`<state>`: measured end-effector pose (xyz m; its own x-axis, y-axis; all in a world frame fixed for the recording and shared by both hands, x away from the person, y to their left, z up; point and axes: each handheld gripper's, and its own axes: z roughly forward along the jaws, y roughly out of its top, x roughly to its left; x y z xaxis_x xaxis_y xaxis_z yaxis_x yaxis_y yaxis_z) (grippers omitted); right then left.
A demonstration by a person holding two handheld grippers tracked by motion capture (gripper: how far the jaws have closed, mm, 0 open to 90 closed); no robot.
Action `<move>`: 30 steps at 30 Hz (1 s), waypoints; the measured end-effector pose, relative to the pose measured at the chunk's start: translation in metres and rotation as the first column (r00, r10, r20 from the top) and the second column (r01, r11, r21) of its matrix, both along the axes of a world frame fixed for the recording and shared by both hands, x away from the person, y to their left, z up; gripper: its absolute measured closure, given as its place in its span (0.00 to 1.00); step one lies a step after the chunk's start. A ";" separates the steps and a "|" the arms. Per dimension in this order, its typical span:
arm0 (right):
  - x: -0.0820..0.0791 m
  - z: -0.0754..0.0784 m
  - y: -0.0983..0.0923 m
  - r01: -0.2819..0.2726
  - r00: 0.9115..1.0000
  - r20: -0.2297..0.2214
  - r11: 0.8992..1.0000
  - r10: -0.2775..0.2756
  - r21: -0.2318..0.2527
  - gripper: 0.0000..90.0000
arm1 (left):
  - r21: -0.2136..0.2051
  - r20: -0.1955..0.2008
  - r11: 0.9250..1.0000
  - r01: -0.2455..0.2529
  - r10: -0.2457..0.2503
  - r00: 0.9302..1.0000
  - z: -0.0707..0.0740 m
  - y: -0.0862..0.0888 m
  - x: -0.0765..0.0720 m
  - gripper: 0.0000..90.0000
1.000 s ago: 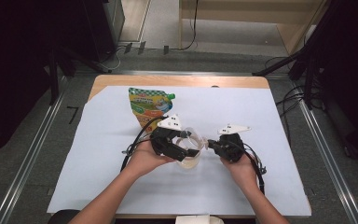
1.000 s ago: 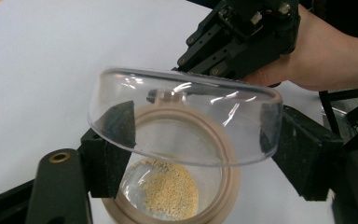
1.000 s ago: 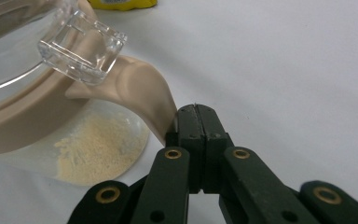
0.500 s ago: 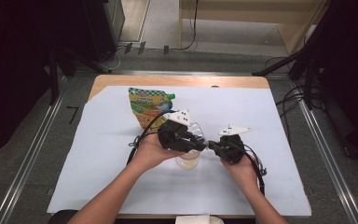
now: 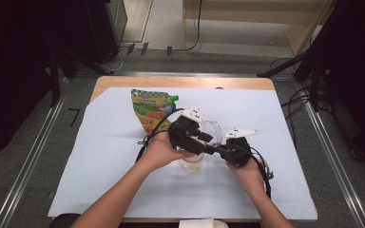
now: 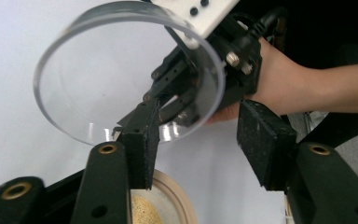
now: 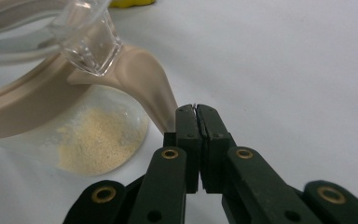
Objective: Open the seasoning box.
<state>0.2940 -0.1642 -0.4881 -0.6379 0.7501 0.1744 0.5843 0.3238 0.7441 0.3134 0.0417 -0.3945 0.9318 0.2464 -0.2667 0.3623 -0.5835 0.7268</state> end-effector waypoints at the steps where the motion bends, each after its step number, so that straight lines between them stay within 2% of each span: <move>1: 0.000 0.001 -0.002 0.000 1.000 0.003 1.000 0.000 0.007 0.98 | 0.001 0.007 1.000 0.000 0.000 1.000 0.001 0.002 -0.001 0.52; 4: -0.002 0.004 -0.007 0.010 1.000 -0.007 1.000 -0.010 0.026 0.96 | 0.002 0.008 1.000 -0.003 0.003 1.000 0.004 0.006 -0.001 0.49; 5: -0.006 0.009 -0.013 0.017 1.000 -0.020 0.998 -0.016 0.056 0.93 | -0.007 0.010 1.000 -0.015 0.015 1.000 0.008 0.013 -0.001 0.48; 8: -0.011 0.015 -0.016 0.016 0.999 -0.037 0.997 -0.013 0.070 0.90 | -0.018 0.012 0.999 -0.043 0.044 0.999 0.011 0.023 0.002 0.48; 10: -0.016 0.019 -0.018 0.007 1.000 -0.029 0.998 -0.005 0.064 0.87 | -0.009 0.032 0.998 -0.056 0.056 0.998 0.013 0.030 0.003 0.50; 14: -0.025 0.022 -0.019 -0.015 0.999 -0.039 0.997 0.018 0.077 0.78 | -0.006 0.050 0.998 -0.062 0.062 0.997 0.017 0.045 0.003 0.51; 20: -0.041 0.025 -0.014 -0.088 0.996 -0.014 0.993 0.090 0.073 0.63 | -0.033 0.035 0.995 -0.093 0.094 0.995 0.021 0.066 0.007 0.56; 24: -0.051 0.026 -0.013 -0.118 0.993 -0.004 0.987 0.119 0.107 0.57 | -0.058 0.035 0.990 -0.129 0.131 0.991 0.024 0.078 0.010 0.55; 27: -0.057 0.027 -0.011 -0.138 0.990 0.011 0.981 0.138 0.135 0.54 | -0.048 0.022 0.987 -0.152 0.154 0.988 0.025 0.086 0.013 0.52; 30: -0.062 0.028 -0.008 -0.151 0.989 0.018 0.978 0.150 0.141 0.53 | -0.037 0.005 0.984 -0.173 0.173 0.985 0.024 0.095 0.017 0.49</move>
<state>0.2317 -0.1723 -0.4605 -0.7434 0.6133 0.2669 0.5311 0.2986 0.7930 0.3300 0.1363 -0.3702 0.8780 0.3944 -0.2713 0.4498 -0.4860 0.7493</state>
